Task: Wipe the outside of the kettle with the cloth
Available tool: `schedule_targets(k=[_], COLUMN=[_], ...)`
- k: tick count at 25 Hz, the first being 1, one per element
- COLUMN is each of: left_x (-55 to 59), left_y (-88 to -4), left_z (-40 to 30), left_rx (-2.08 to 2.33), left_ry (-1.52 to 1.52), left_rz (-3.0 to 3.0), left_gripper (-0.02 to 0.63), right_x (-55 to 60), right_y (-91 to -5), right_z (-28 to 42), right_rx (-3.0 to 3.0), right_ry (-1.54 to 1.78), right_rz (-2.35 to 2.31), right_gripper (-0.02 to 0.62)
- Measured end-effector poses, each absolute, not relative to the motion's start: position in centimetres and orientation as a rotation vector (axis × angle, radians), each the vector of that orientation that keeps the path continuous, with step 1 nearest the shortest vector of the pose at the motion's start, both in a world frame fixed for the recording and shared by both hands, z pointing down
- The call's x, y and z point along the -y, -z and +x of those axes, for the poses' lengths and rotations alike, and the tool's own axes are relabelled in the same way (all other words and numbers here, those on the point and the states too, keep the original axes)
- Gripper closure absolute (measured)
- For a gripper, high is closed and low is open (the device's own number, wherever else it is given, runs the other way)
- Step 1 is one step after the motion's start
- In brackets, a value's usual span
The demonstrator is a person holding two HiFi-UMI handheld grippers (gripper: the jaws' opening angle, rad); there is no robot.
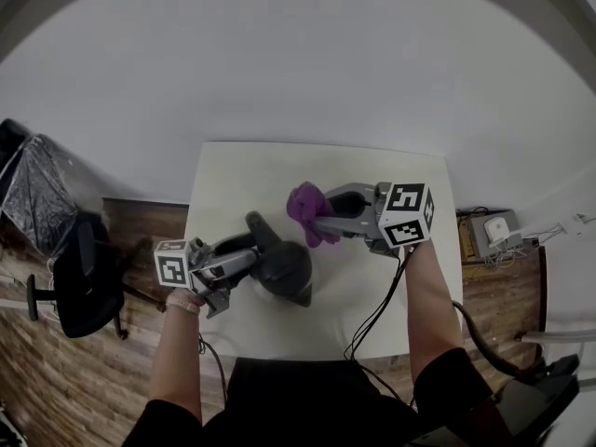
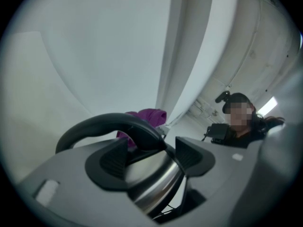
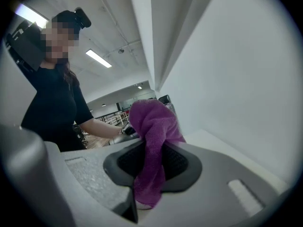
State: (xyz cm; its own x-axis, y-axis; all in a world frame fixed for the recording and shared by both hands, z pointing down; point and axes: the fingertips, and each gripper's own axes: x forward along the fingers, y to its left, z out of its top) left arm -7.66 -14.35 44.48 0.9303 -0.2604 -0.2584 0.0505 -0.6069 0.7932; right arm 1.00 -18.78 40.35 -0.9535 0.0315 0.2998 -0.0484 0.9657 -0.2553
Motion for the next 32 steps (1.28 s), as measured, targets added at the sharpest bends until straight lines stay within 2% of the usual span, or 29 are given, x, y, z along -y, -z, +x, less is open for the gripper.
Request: schedule_targets(k=[11,24,32], left_x=[14.2,14.0,13.8], left_y=[-44.4,-44.5,-44.2], left_z=[-7.6,-7.6,-6.7], left_rx=[0.175,0.178,0.193], left_ry=[0.435,0.407,0.339], left_rz=[2.175,2.185,2.251], left_gripper=[0.305,0.311,0.325], right_x=[16.7,17.1,16.1], right_y=[-43.0,-49.4,-54.0], right_z=[-3.2,-2.2,-0.5], right_rx=[2.735,2.662,2.565], right_ry=[-0.557,-0.759,-0.733], right_rz=[-0.327,-0.189,-0.053], right_gripper=[0.508,0.508,0.508])
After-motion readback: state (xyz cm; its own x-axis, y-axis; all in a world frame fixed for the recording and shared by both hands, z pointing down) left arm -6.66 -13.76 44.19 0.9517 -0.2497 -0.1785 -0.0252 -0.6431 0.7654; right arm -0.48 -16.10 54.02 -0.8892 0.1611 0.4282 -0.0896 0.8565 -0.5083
